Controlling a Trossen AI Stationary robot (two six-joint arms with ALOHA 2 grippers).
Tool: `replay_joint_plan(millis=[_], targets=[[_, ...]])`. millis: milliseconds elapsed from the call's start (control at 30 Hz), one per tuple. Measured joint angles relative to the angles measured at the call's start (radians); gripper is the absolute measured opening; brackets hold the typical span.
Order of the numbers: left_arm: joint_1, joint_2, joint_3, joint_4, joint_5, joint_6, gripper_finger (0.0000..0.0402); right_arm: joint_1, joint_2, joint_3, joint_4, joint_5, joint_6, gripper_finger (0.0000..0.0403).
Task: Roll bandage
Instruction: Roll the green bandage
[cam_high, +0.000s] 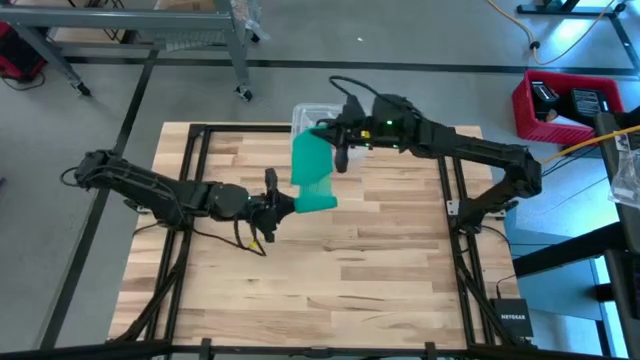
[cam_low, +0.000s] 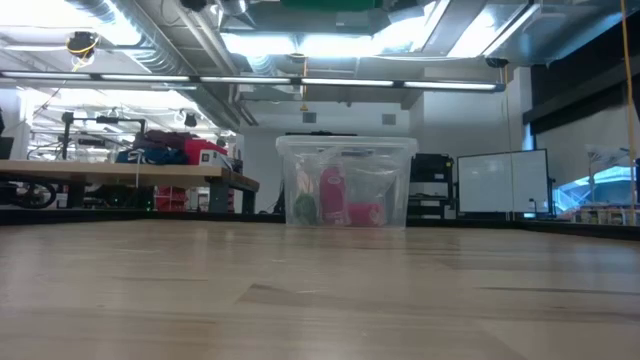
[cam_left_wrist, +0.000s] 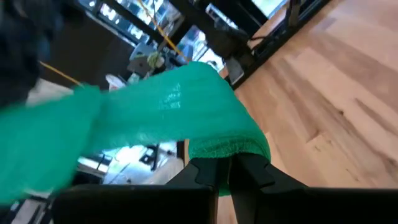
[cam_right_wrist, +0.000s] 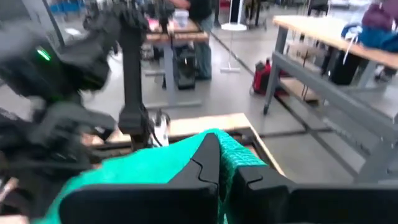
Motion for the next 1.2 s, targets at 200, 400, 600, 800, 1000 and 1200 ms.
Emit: replay_joint_plan(millis=[200, 400, 600, 800, 1000, 1200], targets=[[-0.035, -0.015, -0.001, 0.049, -0.015, 0.002, 0.0013, -0.011, 0.067, 0.003, -0.053, -0.004, -0.001, 0.0005], [-0.039, -0.021, -0.001, 0.052, -0.016, -0.003, 0.0013, -0.018, 0.134, 0.003, -0.126, -0.037, 0.077, 0.0079], [-0.031, -0.017, -0.002, -0.007, -0.014, -0.087, 0.0013, -0.026, 0.217, 0.003, -0.188, -0.112, 0.177, 0.0199], [-0.03, 0.015, -0.002, -0.092, -0.01, -0.332, 0.0013, -0.026, 0.315, 0.003, -0.269, -0.138, 0.22, 0.0271], [-0.031, 0.101, -0.002, -0.19, -0.002, -0.529, 0.0013, -0.026, 0.361, 0.001, -0.355, -0.172, 0.22, 0.0289], [-0.017, 0.203, 0.0, -0.205, 0.0, -0.757, 0.0013, -0.026, 0.355, 0.001, -0.375, -0.216, 0.279, 0.0289]])
